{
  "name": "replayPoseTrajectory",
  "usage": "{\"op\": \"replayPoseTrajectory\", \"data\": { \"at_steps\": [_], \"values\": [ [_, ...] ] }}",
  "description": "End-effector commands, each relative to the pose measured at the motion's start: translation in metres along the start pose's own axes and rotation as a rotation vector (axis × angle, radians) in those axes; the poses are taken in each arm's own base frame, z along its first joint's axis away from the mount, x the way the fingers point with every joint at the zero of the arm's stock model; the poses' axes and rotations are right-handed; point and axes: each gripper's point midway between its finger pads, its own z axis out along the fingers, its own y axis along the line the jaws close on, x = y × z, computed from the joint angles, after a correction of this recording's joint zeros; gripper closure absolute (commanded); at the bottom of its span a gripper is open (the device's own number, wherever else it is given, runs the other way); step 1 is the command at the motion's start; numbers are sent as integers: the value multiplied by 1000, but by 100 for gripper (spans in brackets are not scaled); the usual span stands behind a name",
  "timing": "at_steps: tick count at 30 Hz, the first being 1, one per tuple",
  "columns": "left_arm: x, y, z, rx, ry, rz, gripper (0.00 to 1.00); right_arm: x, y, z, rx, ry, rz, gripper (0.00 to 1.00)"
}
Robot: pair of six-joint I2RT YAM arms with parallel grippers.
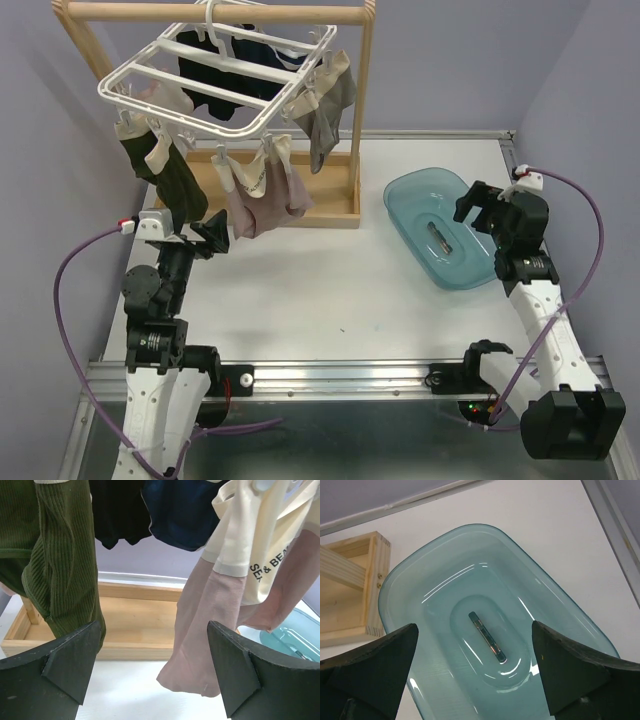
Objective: Remove the underwear clipped to the hanger
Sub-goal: Remove the underwear from the hanger.
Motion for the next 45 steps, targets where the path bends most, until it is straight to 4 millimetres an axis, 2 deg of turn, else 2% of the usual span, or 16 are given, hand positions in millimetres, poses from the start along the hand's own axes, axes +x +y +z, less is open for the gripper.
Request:
{"op": "replayPoseTrajectory", "data": {
  "at_steps": [1, 4, 5, 7, 8, 11, 14, 16, 17, 18, 19, 23, 33, 34, 39, 45],
  "values": [
    [-17, -12, -4, 64, -62, 20, 1, -40, 20, -13, -84, -101, -7, 0],
    [-19, -18, -7, 92, -69, 27, 1, -28, 44, -21, -244, -76, -77, 0],
    [-20, -19, -8, 99, -72, 30, 1, -11, 63, -29, -380, -40, -114, 0],
    [-22, -23, -12, 120, -79, 32, 1, 5, 82, -42, -546, -25, -207, 0],
    [-23, -28, -15, 145, -83, 32, 1, 21, 99, -57, -705, -21, -309, 0],
    [-25, -38, -22, 193, -75, 16, 1, 35, 117, -80, -900, -29, -389, 0],
    [-43, -50, -31, 240, -91, 22, 1, 40, 124, -93, -987, -44, -444, 0],
    [-62, -58, -38, 258, -108, 28, 1, 48, 131, -109, -1094, -29, -471, 0],
    [-63, -61, -41, 269, -90, 27, 1, 50, 133, -113, -1128, -23, -473, 0],
    [-78, -66, -45, 284, -116, 35, 1, 50, 135, -115, -1141, -21, -473, 0],
    [-83, -70, -48, 300, -121, 39, 1, 56, 133, -115, -1147, 5, -464, 0],
    [-102, -94, -58, 420, -123, 81, 3, 56, 129, -110, -1106, 16, -476, 0],
    [-123, -118, -35, 545, -84, 33, 9, 57, 131, -122, -1141, -5, -510, 0],
    [-132, -122, -36, 559, -107, 33, 9, 57, 131, -123, -1145, -3, -507, 0],
    [-142, -125, -27, 564, -96, 21, 10, 57, 131, -124, -1152, 4, -503, 0],
    [-140, -120, -14, 535, -62, 8, 11, 57, 132, -125, -1158, 1, -506, 0]
  ]
}}
